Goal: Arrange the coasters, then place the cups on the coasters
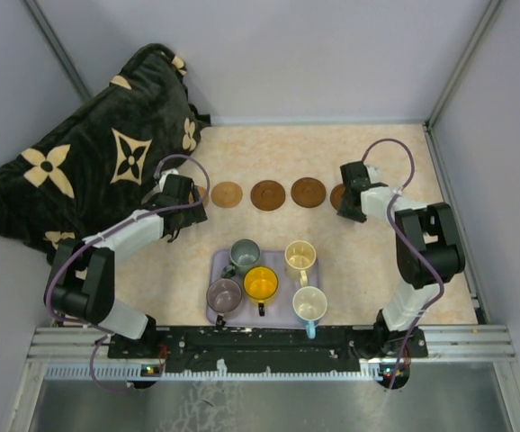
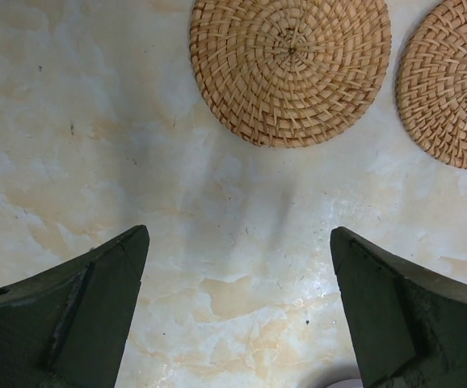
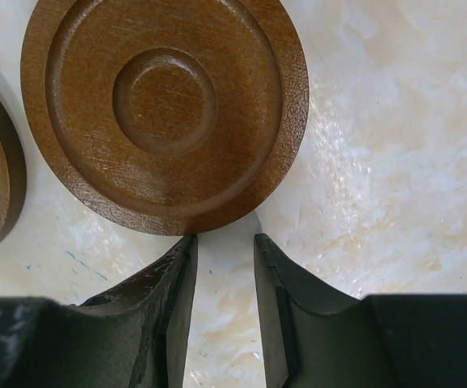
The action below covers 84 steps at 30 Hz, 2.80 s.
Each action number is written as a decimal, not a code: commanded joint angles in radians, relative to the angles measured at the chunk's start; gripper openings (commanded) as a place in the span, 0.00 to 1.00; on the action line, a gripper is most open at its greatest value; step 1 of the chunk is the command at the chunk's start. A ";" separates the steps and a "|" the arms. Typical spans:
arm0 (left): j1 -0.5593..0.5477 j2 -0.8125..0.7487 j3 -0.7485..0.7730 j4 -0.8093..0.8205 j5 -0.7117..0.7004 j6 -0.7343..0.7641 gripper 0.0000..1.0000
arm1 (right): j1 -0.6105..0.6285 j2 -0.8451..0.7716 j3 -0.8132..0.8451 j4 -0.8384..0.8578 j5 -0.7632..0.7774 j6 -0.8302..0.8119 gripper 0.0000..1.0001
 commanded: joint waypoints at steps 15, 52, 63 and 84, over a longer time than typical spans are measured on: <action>-0.007 -0.004 0.004 -0.022 -0.017 0.004 0.99 | -0.029 0.073 0.017 -0.003 -0.026 0.016 0.34; -0.027 -0.243 -0.036 -0.194 -0.147 -0.082 0.99 | -0.024 -0.802 -0.138 -0.206 0.045 -0.049 0.38; -0.040 -0.580 -0.124 -0.279 -0.082 -0.071 1.00 | -0.025 -0.929 -0.164 -0.288 0.023 0.028 0.46; -0.075 -0.645 -0.112 -0.262 0.011 -0.059 1.00 | -0.025 -1.068 -0.280 -0.322 0.008 0.034 0.51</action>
